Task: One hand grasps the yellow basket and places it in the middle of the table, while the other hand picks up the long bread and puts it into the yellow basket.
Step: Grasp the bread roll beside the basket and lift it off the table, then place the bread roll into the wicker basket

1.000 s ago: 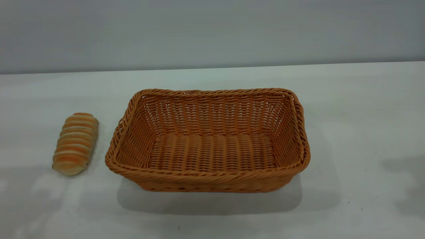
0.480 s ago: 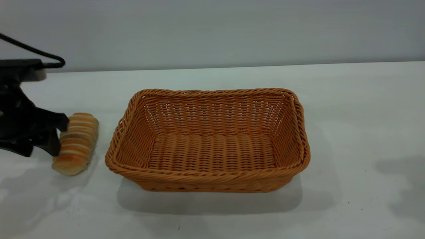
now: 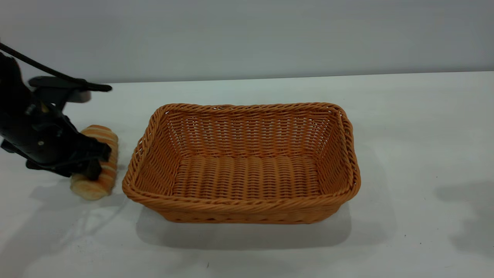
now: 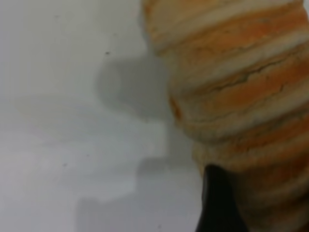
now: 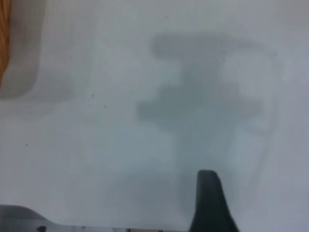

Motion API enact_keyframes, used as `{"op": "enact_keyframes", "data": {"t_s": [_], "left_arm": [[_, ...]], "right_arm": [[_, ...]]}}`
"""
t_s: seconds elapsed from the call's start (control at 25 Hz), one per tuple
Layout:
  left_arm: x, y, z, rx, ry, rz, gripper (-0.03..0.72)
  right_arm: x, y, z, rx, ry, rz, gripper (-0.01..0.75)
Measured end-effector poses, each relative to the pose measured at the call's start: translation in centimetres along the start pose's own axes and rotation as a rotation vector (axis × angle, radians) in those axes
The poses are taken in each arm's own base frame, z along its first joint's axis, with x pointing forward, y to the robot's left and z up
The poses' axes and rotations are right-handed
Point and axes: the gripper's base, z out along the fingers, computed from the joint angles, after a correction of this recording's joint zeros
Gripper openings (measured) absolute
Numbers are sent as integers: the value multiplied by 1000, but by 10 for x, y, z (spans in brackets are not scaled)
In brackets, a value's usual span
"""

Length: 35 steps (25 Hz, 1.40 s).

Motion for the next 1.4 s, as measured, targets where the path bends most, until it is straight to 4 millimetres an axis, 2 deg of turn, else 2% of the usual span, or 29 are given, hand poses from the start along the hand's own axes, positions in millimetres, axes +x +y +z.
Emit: {"op": "enact_keyframes", "data": {"t_s": [0.12, 0.2, 0.32, 0.4, 0.44, 0.56, 0.72, 0.8, 0.88, 1.0, 1.24, 1.32, 1.4], "left_arm": [[4, 0, 8, 4, 8, 1, 474], [4, 0, 11, 5, 9, 0, 425], [3, -1, 11, 5, 8, 2, 252], [2, 0, 8, 3, 5, 3, 100], [0, 0, 5, 0, 7, 2, 75], [-8, 2, -16, -13, -2, 1, 75], [-37, 0, -78, -21, -163, 7, 75], [-46, -12, -107, -8, -241, 37, 75], [-49, -29, -124, 14, -269, 81, 75], [-43, -63, -129, 57, -250, 169, 75], [-22, -133, -119, 159, -227, 355, 84], [-17, -146, -117, 181, -228, 390, 120], [-14, -154, -114, 191, -221, 410, 195]], "right_arm": [[0, 0, 0, -1, -1, 0, 536], [0, 0, 0, -2, -2, 1, 536], [-1, 0, 0, -1, -12, 1, 536], [-1, 0, 0, -1, -14, 1, 536], [-1, 0, 0, -1, -15, 1, 536], [-1, 0, 0, -1, -15, 1, 534], [-1, 0, 0, -1, -15, 1, 525], [-1, 0, 0, -1, -15, 1, 525], [-1, 0, 0, -1, -15, 1, 525], [-1, 0, 0, -1, -15, 1, 522], [-1, 0, 0, -1, -15, 1, 523], [-1, 0, 0, -1, -16, 1, 523], [-1, 0, 0, -1, -16, 1, 523]]}}
